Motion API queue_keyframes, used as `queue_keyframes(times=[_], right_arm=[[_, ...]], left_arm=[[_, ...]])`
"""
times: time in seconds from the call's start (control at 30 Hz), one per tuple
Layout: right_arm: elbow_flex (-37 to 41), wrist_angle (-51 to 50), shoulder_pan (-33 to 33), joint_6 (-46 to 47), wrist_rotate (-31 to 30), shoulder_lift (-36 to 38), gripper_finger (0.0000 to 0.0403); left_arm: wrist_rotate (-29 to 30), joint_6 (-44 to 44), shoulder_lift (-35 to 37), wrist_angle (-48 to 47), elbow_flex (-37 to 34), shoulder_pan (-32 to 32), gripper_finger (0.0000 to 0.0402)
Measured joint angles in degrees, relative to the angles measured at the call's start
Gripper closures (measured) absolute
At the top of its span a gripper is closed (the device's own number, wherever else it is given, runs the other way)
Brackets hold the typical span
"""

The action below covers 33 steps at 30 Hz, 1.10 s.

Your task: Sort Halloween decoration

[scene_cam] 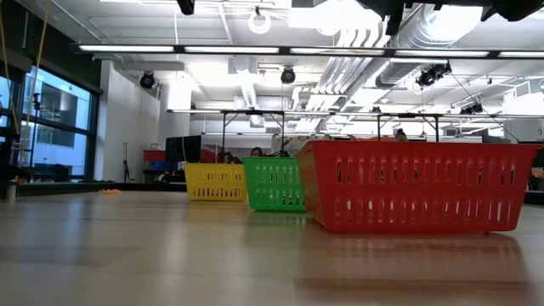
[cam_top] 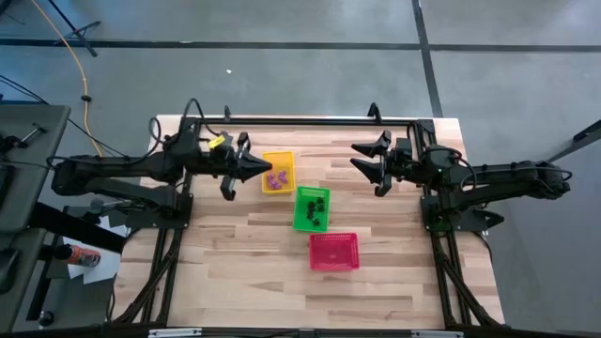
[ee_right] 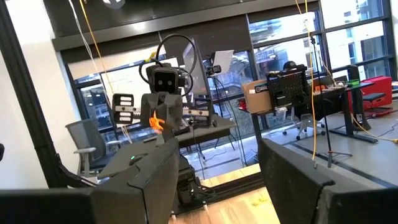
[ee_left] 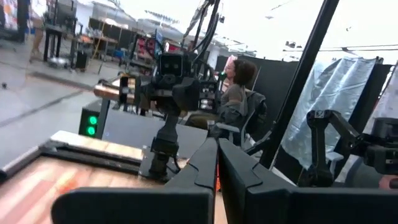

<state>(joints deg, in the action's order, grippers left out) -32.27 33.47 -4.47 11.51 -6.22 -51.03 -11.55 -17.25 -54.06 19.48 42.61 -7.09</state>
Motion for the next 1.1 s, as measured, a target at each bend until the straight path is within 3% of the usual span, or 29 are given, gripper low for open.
queue_keyframes(times=[0.23, 0.73, 0.87, 1.0, 1.1], right_arm=[[0.0, 0.0, 0.0, 0.0, -0.7, 0.0, 0.019], [0.0, -0.3, 0.0, 1.1, -2.7, 0.0, 0.019], [0.0, -2.3, 0.0, 2.0, -0.9, 0.0, 0.019], [0.0, -7.1, 0.0, 2.2, -0.6, 0.0, 0.019], [0.0, -11.6, 0.0, 5.1, -0.8, 0.0, 0.019]], left_arm=[[-0.4, -1.2, -8.9, -0.6, 1.6, 3.1, 0.0401], [-2.6, 2.6, -44.5, -0.6, 22.3, 12.1, 0.0401], [-3.9, 4.9, -50.2, -0.2, 25.2, 14.2, 0.0401], [-9.6, 5.0, -53.1, 2.6, 25.6, 14.7, 0.0401], [-8.3, 9.7, -54.0, 2.2, 25.8, 14.8, 0.0401]])
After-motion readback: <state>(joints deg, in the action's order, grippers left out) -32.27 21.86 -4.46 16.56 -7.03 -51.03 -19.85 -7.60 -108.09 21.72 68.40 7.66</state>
